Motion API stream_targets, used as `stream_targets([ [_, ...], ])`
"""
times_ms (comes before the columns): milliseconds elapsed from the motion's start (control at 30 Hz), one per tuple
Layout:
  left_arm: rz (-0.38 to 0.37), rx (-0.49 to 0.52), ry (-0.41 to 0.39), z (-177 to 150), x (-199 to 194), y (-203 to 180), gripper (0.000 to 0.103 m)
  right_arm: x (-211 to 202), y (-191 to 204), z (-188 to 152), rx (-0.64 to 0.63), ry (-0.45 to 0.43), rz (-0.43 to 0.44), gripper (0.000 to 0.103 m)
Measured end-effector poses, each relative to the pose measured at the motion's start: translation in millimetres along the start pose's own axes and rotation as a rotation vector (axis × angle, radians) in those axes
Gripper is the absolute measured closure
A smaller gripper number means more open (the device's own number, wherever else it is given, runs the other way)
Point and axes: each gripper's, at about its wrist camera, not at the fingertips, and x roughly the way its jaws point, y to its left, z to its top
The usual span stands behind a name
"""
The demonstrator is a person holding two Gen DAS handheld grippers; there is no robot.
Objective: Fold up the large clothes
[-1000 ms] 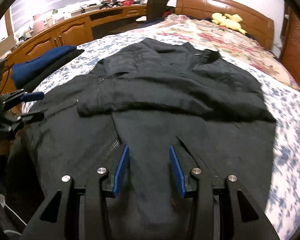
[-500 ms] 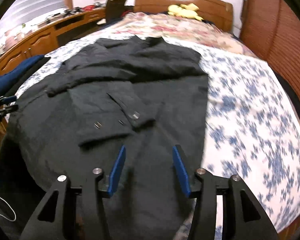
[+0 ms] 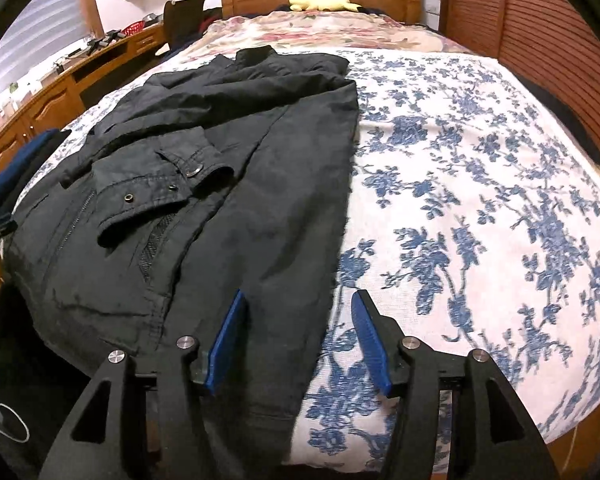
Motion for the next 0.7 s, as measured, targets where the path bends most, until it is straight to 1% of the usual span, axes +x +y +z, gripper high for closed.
stream_targets([
  [100, -0.003, -0.01, 0.006, -4, 2, 6, 0.029, 0, 9, 0, -0.02, -0.003, 0.043, 0.047],
  [133, -0.003, -0.012, 0.005, -4, 3, 7, 0.029, -2, 14, 0, -0.028, -0.009, 0.057, 0.053],
  [167, -0.004, -0.014, 0.005, -5, 2, 9, 0.029, -6, 18, 0, -0.032, -0.025, 0.075, 0.055],
  [233, -0.007, -0.018, 0.004, -6, 1, 11, 0.029, -9, 19, 0, -0.027, -0.05, 0.107, 0.055],
  [300, -0.013, -0.019, 0.004, -8, 1, 11, 0.029, -11, 22, 0, -0.033, -0.053, 0.098, 0.055],
  [400, -0.046, -0.022, -0.001, -12, -4, 13, 0.029, -6, 22, -3, -0.049, -0.041, 0.072, 0.055],
  [467, -0.055, -0.02, -0.007, -15, -6, 14, 0.037, -3, 21, -4, -0.052, -0.031, 0.058, 0.055],
  [533, -0.07, -0.021, -0.011, -17, -10, 14, 0.048, 2, 22, -4, -0.054, -0.022, 0.048, 0.055],
  [600, -0.087, -0.024, -0.011, -18, -12, 15, 0.055, 2, 23, -4, -0.053, -0.018, 0.044, 0.055],
  [633, -0.093, -0.024, -0.012, -19, -13, 14, 0.058, 2, 25, -4, -0.054, -0.017, 0.042, 0.055],
  [700, -0.099, -0.021, -0.01, -20, -14, 13, 0.059, 3, 27, -5, -0.059, -0.016, 0.035, 0.055],
])
